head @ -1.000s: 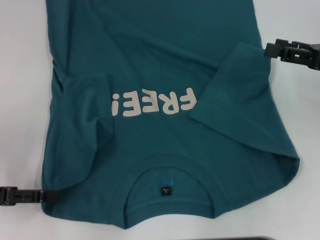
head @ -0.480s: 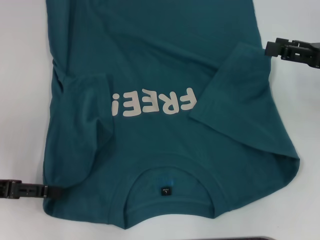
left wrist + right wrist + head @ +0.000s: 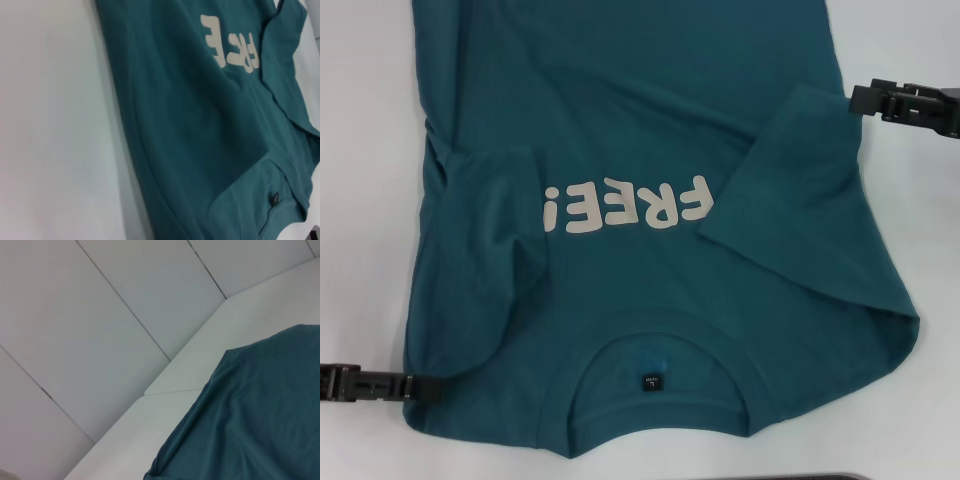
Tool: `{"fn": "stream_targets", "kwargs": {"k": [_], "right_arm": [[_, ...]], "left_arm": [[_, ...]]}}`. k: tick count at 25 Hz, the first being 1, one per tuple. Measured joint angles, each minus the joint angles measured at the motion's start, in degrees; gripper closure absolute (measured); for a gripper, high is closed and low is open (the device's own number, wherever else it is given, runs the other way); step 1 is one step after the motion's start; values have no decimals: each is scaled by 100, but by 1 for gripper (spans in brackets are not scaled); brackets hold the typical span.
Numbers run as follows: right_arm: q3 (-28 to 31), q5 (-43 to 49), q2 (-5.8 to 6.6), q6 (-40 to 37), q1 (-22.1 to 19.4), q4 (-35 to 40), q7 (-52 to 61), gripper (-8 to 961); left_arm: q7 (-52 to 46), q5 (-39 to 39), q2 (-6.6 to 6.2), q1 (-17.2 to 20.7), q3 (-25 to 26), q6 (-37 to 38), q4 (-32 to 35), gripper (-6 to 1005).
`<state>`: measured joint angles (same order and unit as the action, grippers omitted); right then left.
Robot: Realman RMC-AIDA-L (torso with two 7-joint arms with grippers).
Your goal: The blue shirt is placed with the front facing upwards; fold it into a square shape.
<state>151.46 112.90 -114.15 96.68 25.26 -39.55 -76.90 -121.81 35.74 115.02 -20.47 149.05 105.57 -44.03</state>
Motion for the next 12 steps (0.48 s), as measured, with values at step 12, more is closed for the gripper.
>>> {"fn": "stream_targets", "kwargs": {"k": [12], "right_arm": [[-7,5,0,3,5,9,0,64]], "left_arm": [[26,-50,3,-4,-26,-21,18,126]]}}
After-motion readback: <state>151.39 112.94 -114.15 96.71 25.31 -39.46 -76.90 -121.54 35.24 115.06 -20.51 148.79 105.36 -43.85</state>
